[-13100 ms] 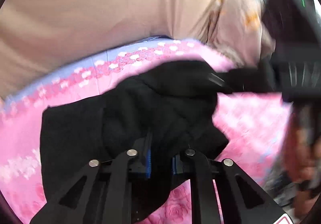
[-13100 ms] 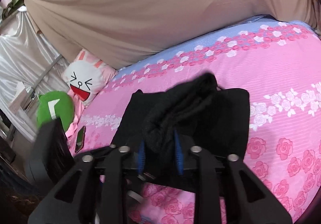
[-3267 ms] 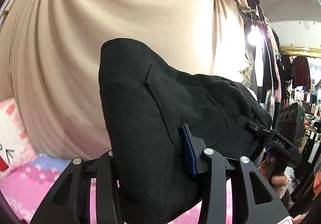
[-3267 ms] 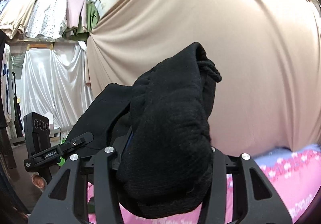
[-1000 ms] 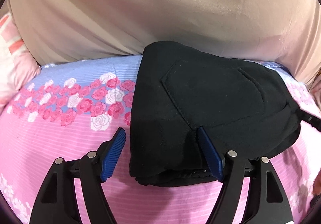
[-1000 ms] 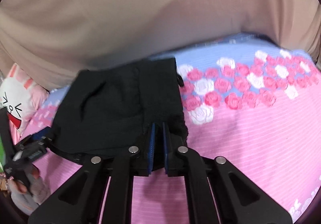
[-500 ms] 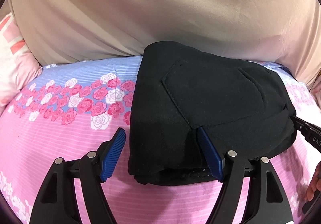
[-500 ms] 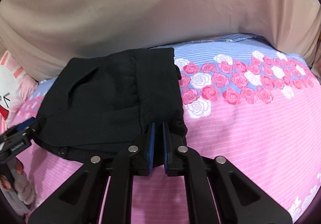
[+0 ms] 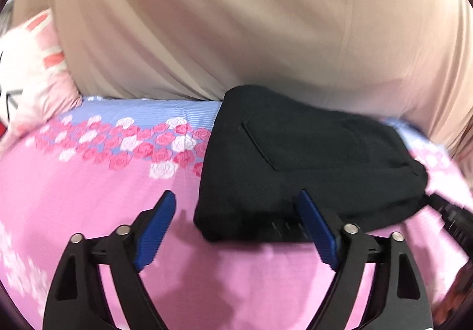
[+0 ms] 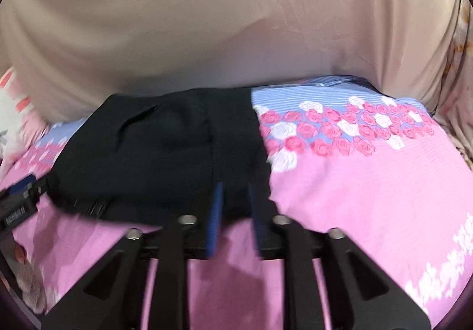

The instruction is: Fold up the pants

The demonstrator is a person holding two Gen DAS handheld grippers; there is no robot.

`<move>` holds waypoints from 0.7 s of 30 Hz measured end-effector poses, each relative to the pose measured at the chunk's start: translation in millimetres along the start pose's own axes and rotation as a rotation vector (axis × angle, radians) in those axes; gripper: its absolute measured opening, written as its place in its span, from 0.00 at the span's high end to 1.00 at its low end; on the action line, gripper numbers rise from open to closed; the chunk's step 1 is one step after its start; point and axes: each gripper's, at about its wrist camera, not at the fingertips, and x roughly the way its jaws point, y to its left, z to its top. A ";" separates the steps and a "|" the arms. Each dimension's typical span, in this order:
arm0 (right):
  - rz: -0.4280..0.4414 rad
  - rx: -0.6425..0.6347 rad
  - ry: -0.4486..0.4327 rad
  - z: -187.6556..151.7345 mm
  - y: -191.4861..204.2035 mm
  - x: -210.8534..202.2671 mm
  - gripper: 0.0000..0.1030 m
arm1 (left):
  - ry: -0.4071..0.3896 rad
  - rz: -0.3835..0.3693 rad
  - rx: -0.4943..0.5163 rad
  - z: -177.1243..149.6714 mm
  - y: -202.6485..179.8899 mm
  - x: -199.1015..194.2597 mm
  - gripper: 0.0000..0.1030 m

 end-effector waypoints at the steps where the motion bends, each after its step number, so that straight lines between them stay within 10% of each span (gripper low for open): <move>1: 0.005 -0.012 -0.004 -4.0 4.1 -5.4 0.51 | -0.014 -0.007 -0.017 -4.3 1.4 -6.9 0.16; 8: -0.034 -0.117 -0.050 -30.3 33.2 -42.2 0.13 | -0.027 -0.021 -0.094 -24.6 11.6 -31.3 0.11; 21: -0.070 -0.003 0.015 -36.1 15.5 -39.5 0.11 | 0.005 -0.001 0.078 -37.2 -13.0 -41.9 0.11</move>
